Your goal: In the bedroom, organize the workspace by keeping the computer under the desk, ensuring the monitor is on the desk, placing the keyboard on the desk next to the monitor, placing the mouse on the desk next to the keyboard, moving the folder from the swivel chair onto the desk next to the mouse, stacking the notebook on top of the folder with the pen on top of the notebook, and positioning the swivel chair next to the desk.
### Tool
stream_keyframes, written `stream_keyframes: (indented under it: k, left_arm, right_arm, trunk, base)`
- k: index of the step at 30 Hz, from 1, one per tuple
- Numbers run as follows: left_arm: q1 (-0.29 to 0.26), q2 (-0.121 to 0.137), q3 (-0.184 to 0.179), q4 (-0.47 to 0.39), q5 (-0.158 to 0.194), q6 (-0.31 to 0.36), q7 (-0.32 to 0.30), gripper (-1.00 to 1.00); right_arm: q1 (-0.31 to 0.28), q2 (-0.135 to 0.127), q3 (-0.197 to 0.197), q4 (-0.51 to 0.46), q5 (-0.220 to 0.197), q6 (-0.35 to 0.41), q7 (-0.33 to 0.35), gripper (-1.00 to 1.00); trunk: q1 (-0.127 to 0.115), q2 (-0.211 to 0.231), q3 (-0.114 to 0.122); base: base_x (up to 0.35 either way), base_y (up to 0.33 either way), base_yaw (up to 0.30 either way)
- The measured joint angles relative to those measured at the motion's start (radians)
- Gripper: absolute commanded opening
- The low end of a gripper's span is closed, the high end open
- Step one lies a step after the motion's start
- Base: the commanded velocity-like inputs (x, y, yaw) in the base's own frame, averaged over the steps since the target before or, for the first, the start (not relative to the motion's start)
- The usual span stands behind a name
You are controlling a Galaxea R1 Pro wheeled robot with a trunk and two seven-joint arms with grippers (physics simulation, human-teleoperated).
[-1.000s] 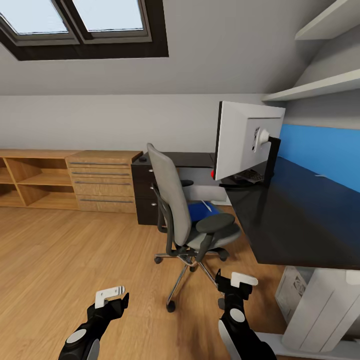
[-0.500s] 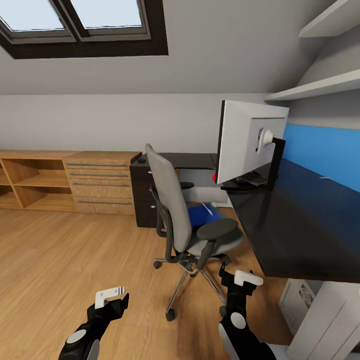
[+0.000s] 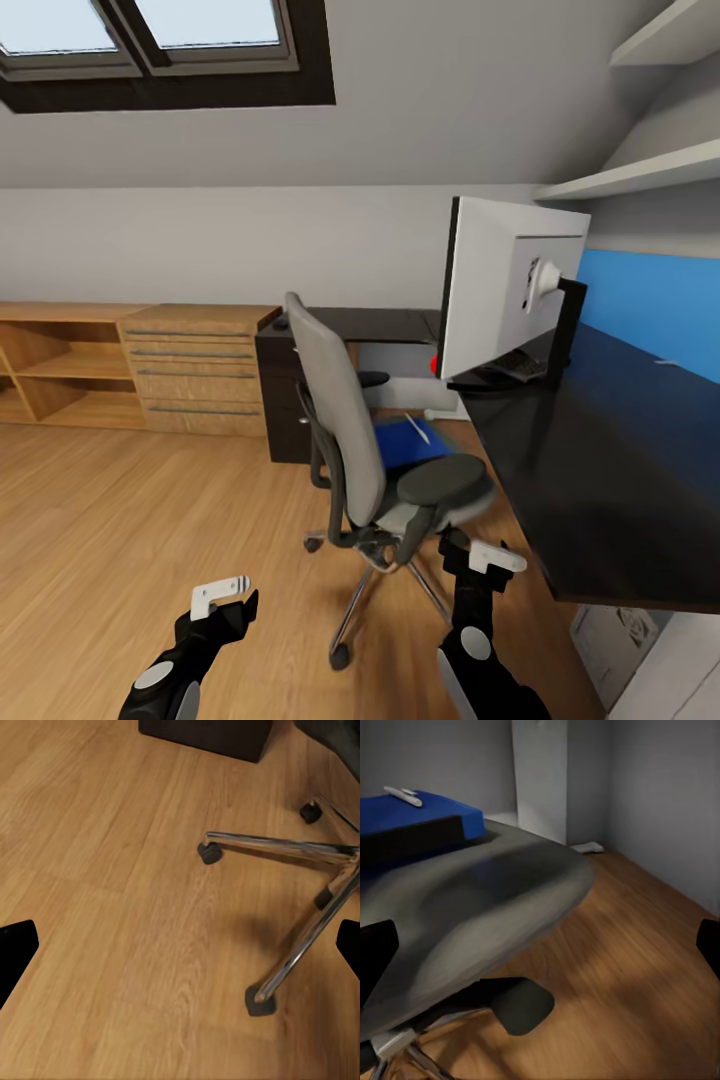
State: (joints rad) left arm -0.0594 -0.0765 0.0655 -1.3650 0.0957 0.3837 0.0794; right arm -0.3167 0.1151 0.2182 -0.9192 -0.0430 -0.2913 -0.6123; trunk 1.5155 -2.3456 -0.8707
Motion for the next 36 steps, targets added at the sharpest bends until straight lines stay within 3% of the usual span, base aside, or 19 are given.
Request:
stream_keyframes:
  k: [6,23,36]
  left_arm:
    - [0.000,0.000,0.000,0.001,0.000,0.000,0.000,1.00]
    - [0.000,0.000,0.000,0.003,0.000,0.001,0.000,1.00]
    - [0.000,0.000,-0.001,0.015,0.000,0.001,0.000,1.00]
  right_arm:
    - [0.000,0.000,0.001,0.000,0.000,0.000,-0.001,1.00]
    - [0.000,0.002,0.003,0.003,0.013,-0.001,-0.002,1.00]
    - [0.000,0.004,0.004,0.015,0.011,-0.002,-0.003,1.00]
  trunk:
    - [0.000,0.000,0.000]
    - [0.000,0.000,0.000]
    - [0.000,0.000,0.000]
  base:
    - [0.053,0.000,0.095]
    - [0.002,0.001,0.270]
    - [-0.040,0.151,0.278]
